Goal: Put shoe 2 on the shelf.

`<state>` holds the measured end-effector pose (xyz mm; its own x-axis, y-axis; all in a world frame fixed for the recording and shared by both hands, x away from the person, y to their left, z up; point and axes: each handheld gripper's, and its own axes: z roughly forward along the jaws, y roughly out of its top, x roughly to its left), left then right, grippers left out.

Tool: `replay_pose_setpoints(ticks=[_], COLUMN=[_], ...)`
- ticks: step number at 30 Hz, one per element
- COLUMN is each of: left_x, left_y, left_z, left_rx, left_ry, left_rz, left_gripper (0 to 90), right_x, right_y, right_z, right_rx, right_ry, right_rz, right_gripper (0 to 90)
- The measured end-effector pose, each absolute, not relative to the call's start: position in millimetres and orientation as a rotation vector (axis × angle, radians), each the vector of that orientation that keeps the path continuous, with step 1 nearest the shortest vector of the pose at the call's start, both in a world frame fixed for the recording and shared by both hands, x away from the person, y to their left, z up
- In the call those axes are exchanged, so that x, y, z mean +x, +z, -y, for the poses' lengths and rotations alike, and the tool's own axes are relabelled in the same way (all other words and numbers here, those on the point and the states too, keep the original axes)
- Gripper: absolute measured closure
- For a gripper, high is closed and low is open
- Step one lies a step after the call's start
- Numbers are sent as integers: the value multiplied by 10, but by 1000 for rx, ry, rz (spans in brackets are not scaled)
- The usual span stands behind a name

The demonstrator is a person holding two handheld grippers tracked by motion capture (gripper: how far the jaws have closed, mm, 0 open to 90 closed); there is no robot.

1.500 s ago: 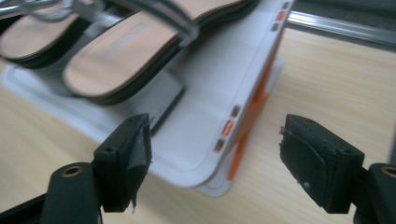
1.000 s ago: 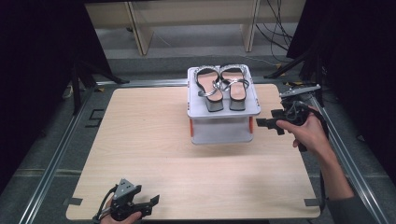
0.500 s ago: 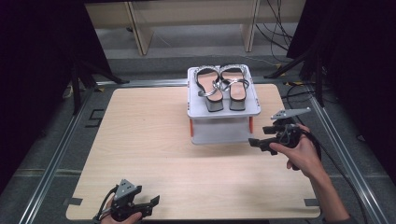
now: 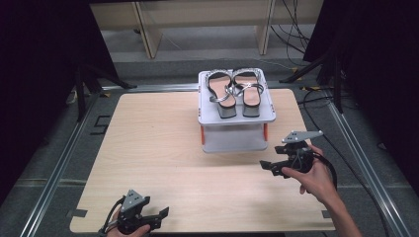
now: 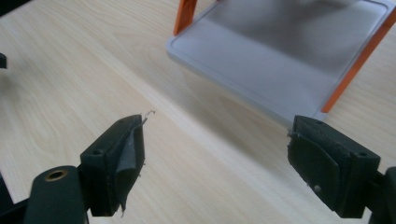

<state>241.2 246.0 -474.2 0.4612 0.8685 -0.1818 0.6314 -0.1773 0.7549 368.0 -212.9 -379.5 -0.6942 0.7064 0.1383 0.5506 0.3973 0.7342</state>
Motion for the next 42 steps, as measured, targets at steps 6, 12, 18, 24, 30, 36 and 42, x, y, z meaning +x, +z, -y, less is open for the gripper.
replay_pose_setpoints(ticks=[6,12,18,24,30,36,42], left_x=[2411,2409,2406,2402,2404,2402,2401], left_y=[-4736,-4734,-4737,-4741,-4742,-4743,-4750], left_z=[-2458,-2457,-2449,-2442,-2446,-2434,-2421], left_rx=[1915,1912,1909,1912,1910,1927,1926], left_ry=[371,373,368,366,370,372,370], left_rz=[-1252,-1250,-1250,-1254,-1248,-1234,-1236], left_gripper=[186,186,185,185,184,184,182], right_x=[3526,3414,3291,3228,3095,3002,2999], right_y=[-3956,-4134,-4296,-4388,-4525,-4612,-4610], right_z=[2122,2157,2180,2207,2285,2367,2396], right_rx=[1108,1065,1078,1073,1186,1203,1171], right_ry=[1144,1049,1039,1003,1011,1075,1082], right_rz=[-2494,-2496,-2522,-2533,-2582,-2557,-2531], right_gripper=[202,202,210,201,197,193,185])
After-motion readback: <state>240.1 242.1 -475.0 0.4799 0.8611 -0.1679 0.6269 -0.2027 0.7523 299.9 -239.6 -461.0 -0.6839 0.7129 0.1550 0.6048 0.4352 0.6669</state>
